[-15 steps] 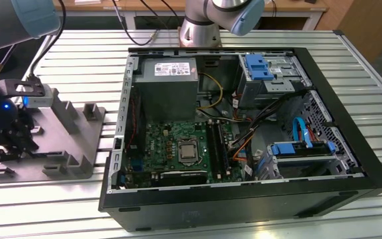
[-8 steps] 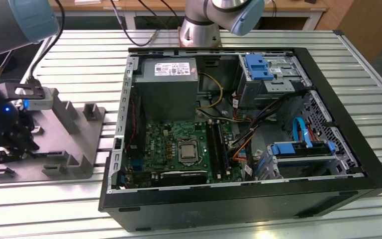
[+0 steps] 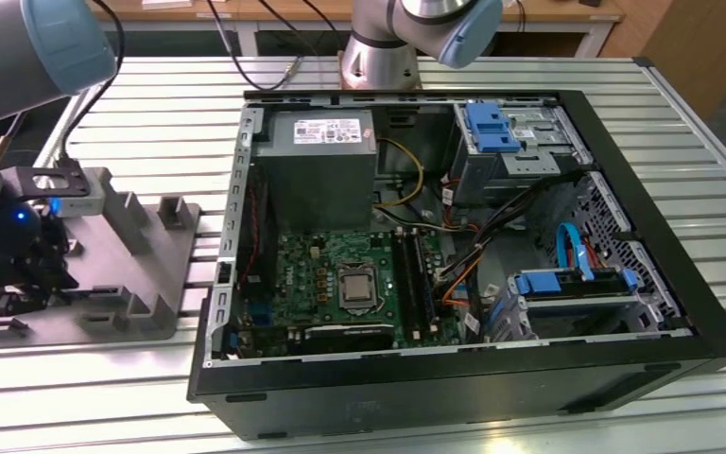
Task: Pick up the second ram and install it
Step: 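Pick up the second ram and move it above second insertion slot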
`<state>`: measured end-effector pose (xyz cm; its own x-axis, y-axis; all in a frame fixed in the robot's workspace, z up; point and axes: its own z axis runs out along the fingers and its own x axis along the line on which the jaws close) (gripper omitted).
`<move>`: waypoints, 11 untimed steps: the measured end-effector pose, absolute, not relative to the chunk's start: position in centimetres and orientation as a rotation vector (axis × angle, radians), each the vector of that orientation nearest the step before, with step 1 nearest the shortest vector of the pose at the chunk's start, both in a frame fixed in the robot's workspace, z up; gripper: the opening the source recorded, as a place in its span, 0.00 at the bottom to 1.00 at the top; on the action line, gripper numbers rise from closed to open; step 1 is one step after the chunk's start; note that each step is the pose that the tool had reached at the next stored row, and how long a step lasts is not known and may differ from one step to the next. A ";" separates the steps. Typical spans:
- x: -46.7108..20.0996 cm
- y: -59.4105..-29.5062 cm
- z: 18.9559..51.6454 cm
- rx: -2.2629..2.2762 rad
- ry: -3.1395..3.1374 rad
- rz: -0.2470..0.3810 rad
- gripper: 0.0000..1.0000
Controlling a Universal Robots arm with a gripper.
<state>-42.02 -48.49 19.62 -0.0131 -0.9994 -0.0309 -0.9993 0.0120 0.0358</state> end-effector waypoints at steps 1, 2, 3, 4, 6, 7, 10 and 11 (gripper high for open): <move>-42.0 -48.5 19.5 2.205 -2.232 -0.074 0.30; -42.0 -48.5 19.4 2.206 -2.232 -0.075 0.30; -42.0 -48.5 19.3 2.206 -2.232 -0.075 0.30; -42.0 -48.5 19.2 2.206 -2.232 -0.075 0.30; -42.0 -48.5 19.2 2.206 -2.232 -0.076 0.30; -42.0 -48.5 19.2 2.206 -2.232 -0.076 0.30; -42.0 -48.5 19.1 2.206 -2.232 -0.076 0.30; -42.0 -48.5 19.1 2.206 -2.232 -0.076 0.30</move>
